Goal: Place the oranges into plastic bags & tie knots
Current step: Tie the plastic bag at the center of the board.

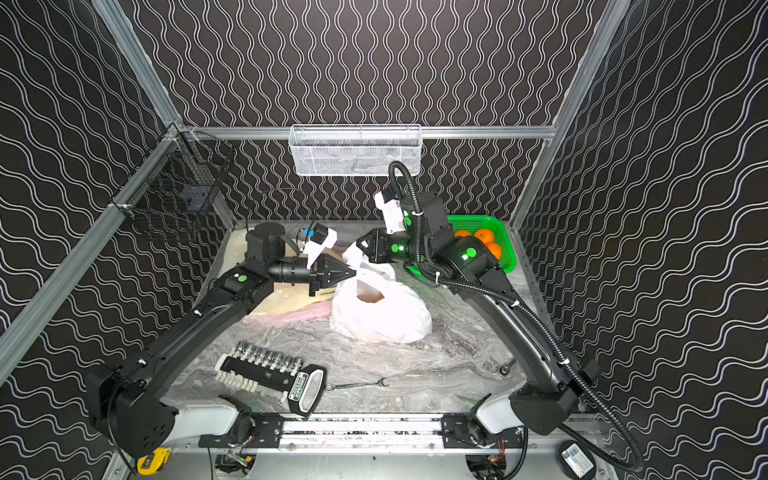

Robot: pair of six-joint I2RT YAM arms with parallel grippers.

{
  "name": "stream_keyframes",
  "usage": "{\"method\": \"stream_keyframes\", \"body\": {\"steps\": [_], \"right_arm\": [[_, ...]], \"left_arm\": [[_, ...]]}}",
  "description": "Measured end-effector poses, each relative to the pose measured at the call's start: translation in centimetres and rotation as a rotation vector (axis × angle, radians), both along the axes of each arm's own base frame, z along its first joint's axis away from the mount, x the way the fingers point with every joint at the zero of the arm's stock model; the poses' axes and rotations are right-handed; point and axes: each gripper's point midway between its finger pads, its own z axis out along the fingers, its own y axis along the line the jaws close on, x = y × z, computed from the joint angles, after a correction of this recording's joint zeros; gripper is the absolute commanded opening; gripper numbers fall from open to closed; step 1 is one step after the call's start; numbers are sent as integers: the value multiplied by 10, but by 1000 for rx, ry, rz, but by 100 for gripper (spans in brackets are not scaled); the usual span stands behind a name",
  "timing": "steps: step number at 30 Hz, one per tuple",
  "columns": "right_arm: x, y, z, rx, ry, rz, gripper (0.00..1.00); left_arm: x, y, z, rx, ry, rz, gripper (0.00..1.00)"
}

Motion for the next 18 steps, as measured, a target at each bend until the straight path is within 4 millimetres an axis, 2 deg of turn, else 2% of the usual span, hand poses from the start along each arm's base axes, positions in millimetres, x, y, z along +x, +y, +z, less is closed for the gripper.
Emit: {"method": "stream_keyframes", "body": {"steps": [5,11,13,18], "right_arm": [[5,-3,-4,-11,-17,-26,1],[-1,-11,7,60,-111,-44,0],[-7,-14,-3,84,-132,-40,0],[-26,-15,-43,141,-165,-6,0]], "left_arm": [[5,-2,-4,-12,14,46,0],[20,0,-8,-45,15,166,0],[28,3,-10,-51,20,214,0],[41,5,-8,-70,10,276,0]]}}
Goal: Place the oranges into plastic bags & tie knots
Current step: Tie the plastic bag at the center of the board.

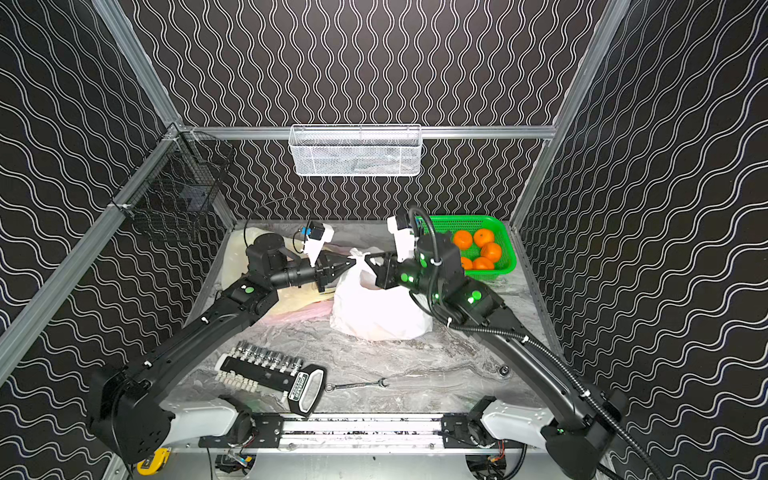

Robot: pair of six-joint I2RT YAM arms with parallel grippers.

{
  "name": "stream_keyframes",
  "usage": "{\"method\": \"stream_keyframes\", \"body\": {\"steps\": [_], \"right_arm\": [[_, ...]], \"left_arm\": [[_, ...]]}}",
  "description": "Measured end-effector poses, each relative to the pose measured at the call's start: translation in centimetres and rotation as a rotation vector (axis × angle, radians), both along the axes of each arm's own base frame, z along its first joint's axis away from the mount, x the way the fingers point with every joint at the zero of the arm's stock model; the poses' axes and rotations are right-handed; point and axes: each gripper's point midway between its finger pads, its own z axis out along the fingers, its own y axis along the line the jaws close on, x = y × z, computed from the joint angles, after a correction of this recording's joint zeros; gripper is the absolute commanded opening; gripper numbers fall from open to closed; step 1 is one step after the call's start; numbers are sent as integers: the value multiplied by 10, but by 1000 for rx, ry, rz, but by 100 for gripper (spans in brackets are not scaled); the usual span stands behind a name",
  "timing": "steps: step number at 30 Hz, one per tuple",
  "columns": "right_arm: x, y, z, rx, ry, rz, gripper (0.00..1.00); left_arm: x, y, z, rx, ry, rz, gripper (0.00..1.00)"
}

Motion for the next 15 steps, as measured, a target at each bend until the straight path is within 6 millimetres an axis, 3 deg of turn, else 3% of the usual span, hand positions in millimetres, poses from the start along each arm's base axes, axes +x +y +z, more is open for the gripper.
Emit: {"method": "stream_keyframes", "body": {"steps": [6,15], "right_arm": [[-15,-3,-41,13,-121,54,0],[-5,-1,-79,-110,-270,63,0]], "left_arm": [[6,0,-6,-3,26,23,0],[3,-2,-7,-6,30,1,0]]}}
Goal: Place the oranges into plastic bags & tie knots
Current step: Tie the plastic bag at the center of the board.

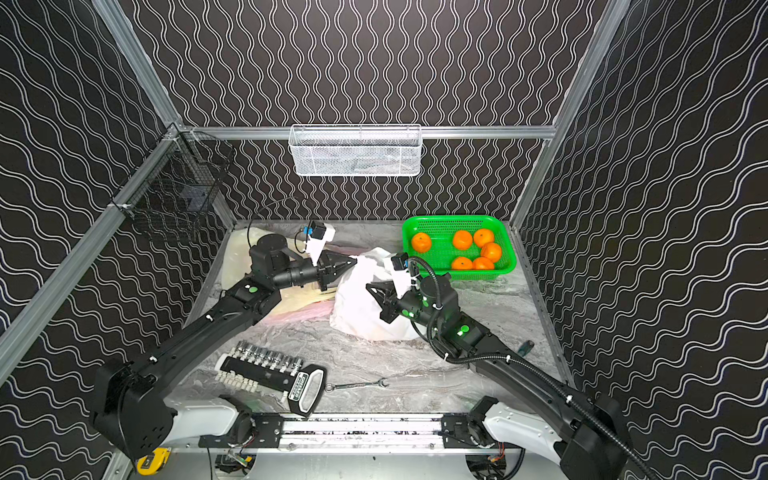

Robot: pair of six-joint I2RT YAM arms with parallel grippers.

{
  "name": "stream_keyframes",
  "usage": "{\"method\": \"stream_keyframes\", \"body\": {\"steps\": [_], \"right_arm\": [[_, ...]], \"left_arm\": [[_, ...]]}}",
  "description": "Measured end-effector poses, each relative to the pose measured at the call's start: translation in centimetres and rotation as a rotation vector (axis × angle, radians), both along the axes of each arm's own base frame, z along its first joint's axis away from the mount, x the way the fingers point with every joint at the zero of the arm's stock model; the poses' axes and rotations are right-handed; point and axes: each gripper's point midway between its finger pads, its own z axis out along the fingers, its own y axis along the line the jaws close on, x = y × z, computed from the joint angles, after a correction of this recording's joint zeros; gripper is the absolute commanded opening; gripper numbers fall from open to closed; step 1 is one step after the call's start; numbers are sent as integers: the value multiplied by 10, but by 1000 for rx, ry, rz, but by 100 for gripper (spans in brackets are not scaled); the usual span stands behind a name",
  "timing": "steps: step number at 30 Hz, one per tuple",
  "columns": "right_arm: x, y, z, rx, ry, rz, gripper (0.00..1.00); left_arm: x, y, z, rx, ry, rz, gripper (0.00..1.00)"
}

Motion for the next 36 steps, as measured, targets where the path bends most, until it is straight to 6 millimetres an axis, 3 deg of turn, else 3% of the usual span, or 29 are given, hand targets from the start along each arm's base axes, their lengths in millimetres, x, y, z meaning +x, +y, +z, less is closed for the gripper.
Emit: {"method": "stream_keyframes", "body": {"steps": [14,17,20,23,27,28,31,33,36], "right_arm": [[49,-12,-48,-253,-78,-195,0],[51,-13,-54,-279,-94,-199,0],[52,-14,-59,-296,-118,-197,0],[52,-14,-60,-307,-154,-191,0],[49,-10,-61,-303,-202,-160,0],[48,-10,-61,-299,-213,-152,0],[43,-10,-63,-298,-248,-132,0],[40,-12,-66,-302,-271,-119,0],[35,-12,-67,-313,-308,-97,0]], "left_arm": [[-8,9,-6,76,15,19,0],[-7,12,-2,117,9,32,28],[-2,18,10,200,-19,58,36],[5,32,25,267,-76,99,52],[30,51,31,323,-64,160,55],[35,51,31,332,-47,146,51],[38,39,31,385,-49,5,53],[31,32,29,408,-59,-87,59],[30,28,26,427,-67,-155,78]]}}
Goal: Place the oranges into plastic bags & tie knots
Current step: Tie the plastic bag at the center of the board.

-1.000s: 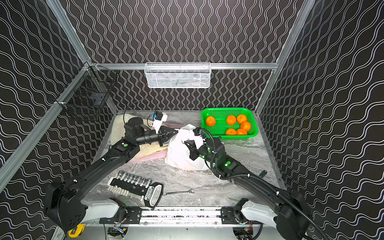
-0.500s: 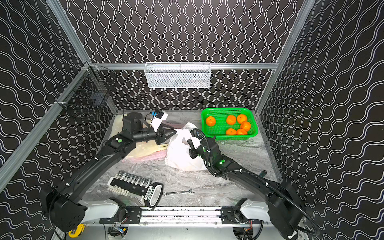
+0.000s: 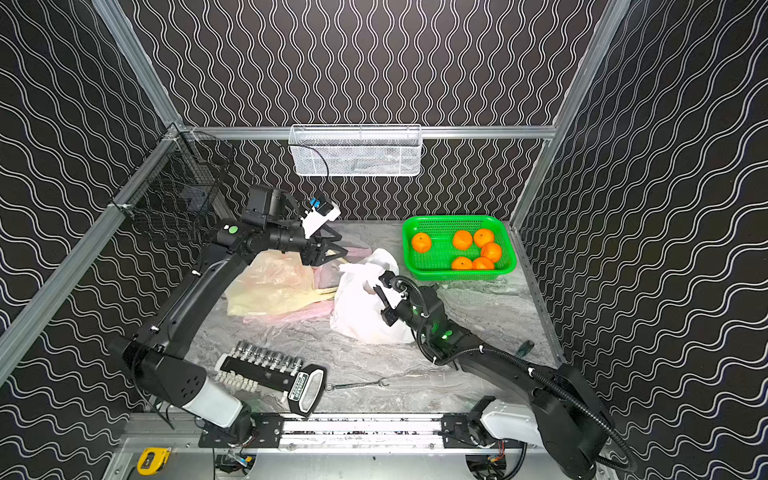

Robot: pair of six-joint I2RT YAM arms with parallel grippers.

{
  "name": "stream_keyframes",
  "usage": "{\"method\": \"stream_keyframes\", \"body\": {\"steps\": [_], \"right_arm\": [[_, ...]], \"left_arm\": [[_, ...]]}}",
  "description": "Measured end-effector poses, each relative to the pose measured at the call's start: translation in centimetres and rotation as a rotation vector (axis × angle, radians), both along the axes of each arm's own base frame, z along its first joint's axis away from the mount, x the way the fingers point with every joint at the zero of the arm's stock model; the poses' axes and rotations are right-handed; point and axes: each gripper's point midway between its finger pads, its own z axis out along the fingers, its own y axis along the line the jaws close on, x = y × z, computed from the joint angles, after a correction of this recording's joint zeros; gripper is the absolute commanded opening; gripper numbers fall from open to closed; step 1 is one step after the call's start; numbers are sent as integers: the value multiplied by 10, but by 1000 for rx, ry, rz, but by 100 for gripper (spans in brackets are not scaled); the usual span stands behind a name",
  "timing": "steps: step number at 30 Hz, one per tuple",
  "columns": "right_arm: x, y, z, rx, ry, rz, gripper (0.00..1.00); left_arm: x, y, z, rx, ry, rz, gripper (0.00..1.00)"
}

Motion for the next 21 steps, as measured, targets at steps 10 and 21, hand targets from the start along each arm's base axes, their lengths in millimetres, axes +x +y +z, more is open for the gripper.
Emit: {"method": "stream_keyframes", "body": {"steps": [10,21], "right_arm": [[-15,0,-5,-8,-59,69,0],[-25,11,0,0,-127,161,0]], "left_arm": [[-21,-60,-22,-10,119,-276,84],[-36,-77,-33,20,122,-336,83]]}}
